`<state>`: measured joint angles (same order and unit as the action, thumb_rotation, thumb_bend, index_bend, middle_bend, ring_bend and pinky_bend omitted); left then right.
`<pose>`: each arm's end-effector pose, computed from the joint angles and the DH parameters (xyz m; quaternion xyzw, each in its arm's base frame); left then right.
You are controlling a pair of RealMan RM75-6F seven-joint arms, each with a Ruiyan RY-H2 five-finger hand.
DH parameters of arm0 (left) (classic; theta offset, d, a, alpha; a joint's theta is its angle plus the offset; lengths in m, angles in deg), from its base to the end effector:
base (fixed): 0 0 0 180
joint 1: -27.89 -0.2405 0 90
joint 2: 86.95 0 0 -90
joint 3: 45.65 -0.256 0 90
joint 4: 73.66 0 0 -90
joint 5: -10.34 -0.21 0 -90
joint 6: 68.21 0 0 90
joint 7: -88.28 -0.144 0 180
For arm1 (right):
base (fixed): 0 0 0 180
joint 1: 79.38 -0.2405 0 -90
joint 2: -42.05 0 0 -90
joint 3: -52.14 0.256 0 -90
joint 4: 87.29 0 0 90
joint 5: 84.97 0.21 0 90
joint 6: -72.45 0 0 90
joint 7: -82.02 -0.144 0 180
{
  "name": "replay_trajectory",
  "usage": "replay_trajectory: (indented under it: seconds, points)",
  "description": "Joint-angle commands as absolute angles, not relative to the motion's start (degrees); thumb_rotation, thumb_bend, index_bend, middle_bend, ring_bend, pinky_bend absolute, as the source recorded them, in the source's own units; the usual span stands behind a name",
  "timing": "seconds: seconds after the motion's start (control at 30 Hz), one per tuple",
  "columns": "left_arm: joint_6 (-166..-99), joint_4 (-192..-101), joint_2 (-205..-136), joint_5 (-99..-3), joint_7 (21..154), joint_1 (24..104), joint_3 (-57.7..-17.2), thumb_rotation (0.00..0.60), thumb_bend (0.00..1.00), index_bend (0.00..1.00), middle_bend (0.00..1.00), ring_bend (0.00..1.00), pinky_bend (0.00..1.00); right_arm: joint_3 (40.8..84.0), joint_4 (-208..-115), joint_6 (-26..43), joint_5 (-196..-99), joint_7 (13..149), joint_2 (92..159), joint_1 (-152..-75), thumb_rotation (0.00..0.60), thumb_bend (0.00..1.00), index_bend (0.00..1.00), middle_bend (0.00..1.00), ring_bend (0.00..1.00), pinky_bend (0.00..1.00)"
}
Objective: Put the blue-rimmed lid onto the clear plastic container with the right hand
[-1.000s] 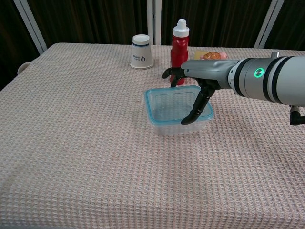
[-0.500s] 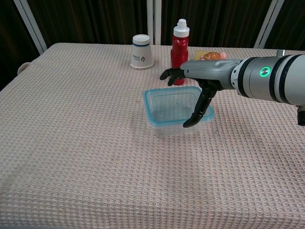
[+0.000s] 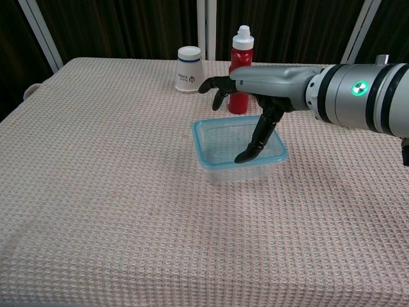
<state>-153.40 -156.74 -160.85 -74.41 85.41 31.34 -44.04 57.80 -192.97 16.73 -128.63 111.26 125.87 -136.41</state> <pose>-0.3342 0.1694 0.1162 -0.5934 -0.3940 -0.3592 0.6030 -0.0643 -0.3044 -0.0237 0.7937 -0.4091 0.3277 0.3086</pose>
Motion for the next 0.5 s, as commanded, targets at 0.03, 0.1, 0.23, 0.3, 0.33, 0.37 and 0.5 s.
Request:
replay_trajectory:
  seconds: [0.03,0.1,0.23,0.3,0.33,0.37,0.5]
  points:
    - [-153.5,-156.8,-160.9,-74.4,85.5,31.3,-44.1,0.6,0.06,0.13,0.05,0.0,0.0,58.8,-191.8,17.2,-126.6,112.5,127.6,-137.6,0.6,0.0,0.0,0.27,0.0,0.0]
    - [-153.6,-156.7,-160.9,-74.3,85.5,31.1,-44.1,0.6,0.06,0.13,0.05,0.0,0.0,59.2,-191.0,17.7,-125.5,113.0,128.3,-138.3,0.6,0.0,0.0,0.27,0.0,0.0]
    - [-153.7,-156.4,-161.0,-74.1,85.9,30.9,-44.2,0.6,0.06,0.13,0.05,0.0,0.0,59.5,-189.9,18.3,-123.6,114.0,129.4,-139.3,0.6,0.0,0.0,0.27,0.0,0.0]
    - [-153.6,-156.3,-161.0,-74.1,86.1,30.8,-44.2,0.6,0.06,0.13,0.05,0.0,0.0,59.5,-189.5,18.3,-123.0,114.3,129.7,-139.5,0.6,0.0,0.0,0.27,0.0,0.0]
    - [-153.6,-156.2,-161.1,-74.0,86.1,30.8,-44.2,0.6,0.06,0.13,0.05,0.0,0.0,59.6,-189.3,18.3,-122.7,114.4,129.9,-139.7,0.6,0.0,0.0,0.27,0.0,0.0]
    - [-153.6,-156.2,-161.1,-74.0,86.2,30.8,-44.2,0.6,0.06,0.13,0.05,0.0,0.0,59.6,-189.1,18.3,-122.4,114.5,130.0,-139.7,0.6,0.0,0.0,0.27,0.0,0.0]
    - [-153.5,-156.0,-161.1,-74.2,86.3,30.9,-44.2,0.6,0.06,0.13,0.05,0.0,0.0,59.7,-188.8,18.4,-122.2,114.5,130.4,-140.0,0.6,0.0,0.0,0.27,0.0,0.0]
